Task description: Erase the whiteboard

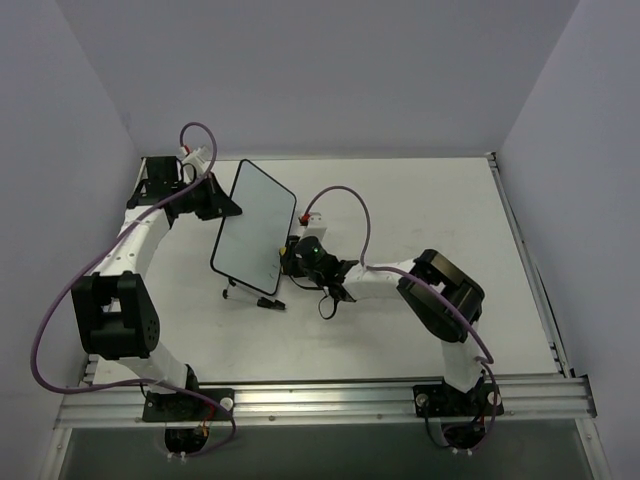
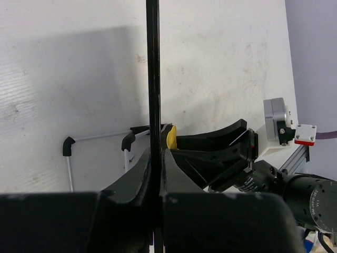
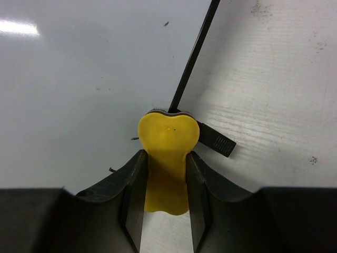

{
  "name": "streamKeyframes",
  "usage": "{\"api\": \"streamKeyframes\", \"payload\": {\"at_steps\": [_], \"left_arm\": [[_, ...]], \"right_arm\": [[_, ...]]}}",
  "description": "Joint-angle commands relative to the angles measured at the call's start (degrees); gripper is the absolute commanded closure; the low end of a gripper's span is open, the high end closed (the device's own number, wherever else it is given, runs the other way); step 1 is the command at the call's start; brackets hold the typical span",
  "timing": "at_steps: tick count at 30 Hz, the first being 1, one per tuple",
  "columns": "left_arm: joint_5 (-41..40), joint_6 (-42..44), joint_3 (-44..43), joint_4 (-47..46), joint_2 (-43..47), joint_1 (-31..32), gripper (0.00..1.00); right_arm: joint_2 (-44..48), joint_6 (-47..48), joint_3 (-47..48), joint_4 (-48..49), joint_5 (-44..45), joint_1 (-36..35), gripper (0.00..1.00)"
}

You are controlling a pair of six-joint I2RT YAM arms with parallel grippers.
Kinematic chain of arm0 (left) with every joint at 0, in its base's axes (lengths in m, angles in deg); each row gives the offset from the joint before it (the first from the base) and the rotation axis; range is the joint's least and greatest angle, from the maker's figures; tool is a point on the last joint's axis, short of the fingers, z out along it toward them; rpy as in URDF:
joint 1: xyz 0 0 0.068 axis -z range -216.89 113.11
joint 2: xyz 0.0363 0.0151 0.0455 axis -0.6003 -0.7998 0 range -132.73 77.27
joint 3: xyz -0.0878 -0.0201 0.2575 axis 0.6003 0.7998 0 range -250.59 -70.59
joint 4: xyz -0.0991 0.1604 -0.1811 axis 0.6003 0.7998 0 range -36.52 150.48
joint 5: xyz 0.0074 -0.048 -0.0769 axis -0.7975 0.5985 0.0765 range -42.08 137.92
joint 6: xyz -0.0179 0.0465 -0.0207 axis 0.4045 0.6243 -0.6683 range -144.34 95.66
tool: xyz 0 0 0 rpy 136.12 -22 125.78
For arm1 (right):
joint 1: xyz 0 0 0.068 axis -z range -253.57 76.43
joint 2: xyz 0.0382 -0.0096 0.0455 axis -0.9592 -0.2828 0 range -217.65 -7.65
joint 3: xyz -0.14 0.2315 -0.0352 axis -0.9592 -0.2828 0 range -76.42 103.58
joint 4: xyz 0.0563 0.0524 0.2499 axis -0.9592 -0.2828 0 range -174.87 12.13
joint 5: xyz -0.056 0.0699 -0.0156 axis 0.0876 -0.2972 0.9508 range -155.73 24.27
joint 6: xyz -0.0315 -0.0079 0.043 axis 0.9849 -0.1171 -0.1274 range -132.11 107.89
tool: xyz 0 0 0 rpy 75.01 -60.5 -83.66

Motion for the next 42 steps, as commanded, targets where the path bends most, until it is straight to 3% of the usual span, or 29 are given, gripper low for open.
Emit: {"api": "streamKeyframes", "payload": {"at_steps": [1,11,20,33,42], "left_arm": [[7.19,-3.72,-4.46,-1.7,0.86,-1.57,0.98],[7.54,-2.32,-6.75,4.27,1.12,-2.72,0.98],[8.24,-2.49,-2.44,3.84,4.01,-2.98,0.98],[17.12,-12.07,6.53,-10.05,6.48,-6.85,0.98],[17.65,-16.2,9.25,-16.55,7.36,-7.81,0.98]], "right_arm": [[3.87,0.83,1.87,-2.55,-1.6,0.59,1.0],[7.74,1.62,2.48,-4.66,-1.51,1.39,1.0],[10.12,2.15,3.36,-7.2,-1.25,2.26,1.0],[7.92,1.01,0.64,1.14,-1.43,0.86,1.0],[5.2,1.18,2.04,-0.7,4.02,-6.08,1.0]]}}
